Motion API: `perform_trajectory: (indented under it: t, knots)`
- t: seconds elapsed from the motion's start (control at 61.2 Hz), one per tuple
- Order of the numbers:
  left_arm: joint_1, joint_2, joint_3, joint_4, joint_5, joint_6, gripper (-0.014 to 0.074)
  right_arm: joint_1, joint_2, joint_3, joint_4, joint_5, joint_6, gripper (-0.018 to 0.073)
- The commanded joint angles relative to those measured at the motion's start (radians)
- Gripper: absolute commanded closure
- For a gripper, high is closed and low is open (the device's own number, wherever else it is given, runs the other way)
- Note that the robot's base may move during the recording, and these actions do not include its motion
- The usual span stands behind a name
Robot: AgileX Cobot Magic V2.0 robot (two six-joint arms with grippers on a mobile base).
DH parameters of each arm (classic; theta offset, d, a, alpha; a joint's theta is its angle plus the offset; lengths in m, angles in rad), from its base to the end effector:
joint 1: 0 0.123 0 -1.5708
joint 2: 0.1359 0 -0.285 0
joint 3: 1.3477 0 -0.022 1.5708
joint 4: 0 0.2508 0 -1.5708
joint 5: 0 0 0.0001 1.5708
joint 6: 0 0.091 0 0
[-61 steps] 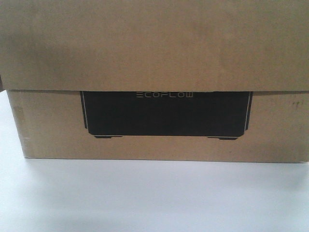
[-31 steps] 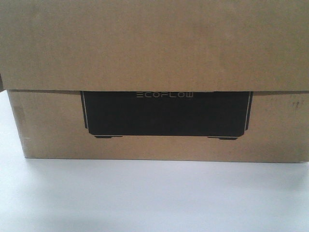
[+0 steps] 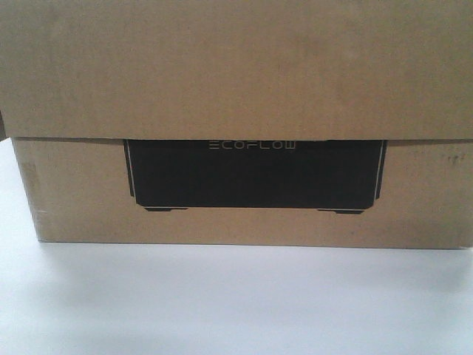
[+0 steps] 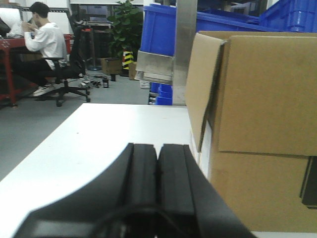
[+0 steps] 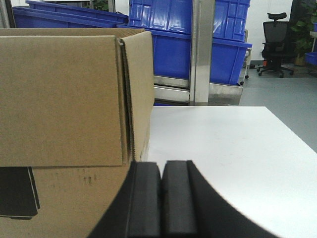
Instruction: Grab box from left shelf to table start
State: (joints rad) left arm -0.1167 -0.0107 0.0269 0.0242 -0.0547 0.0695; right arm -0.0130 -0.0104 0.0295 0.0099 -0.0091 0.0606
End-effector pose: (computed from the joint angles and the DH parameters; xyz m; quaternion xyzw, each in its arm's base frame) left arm 0.0557 -0.0067 0.2096 0.0699 0.6576 -0.0091 0.7501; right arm 0.0567 -0.0007 0.2046 0.0284 0.6787 0.0211 0.7336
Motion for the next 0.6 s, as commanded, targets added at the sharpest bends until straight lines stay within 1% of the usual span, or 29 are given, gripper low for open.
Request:
perform_trajectory:
  t: [0.0,0.098,0.588]
  knots:
    - [-0.021,-0.016,0.028,-0.007,-0.077,0.004,0.0682,-0.004,-0.004,-0.001,-0.01,-0.088,-0.01,0.0523]
    - [-0.03,-0.016,0.028,-0.008,-0.077,0.004,0.0682,-0.004,-0.004,-0.001,-0.01,-0.088,-0.01,0.0523]
    - [-0.03,-0.016,0.028,-0.01,-0.077,0.004,0.0682,-0.004,-0.004,-0.001,-0.01,-0.088,-0.01,0.0523]
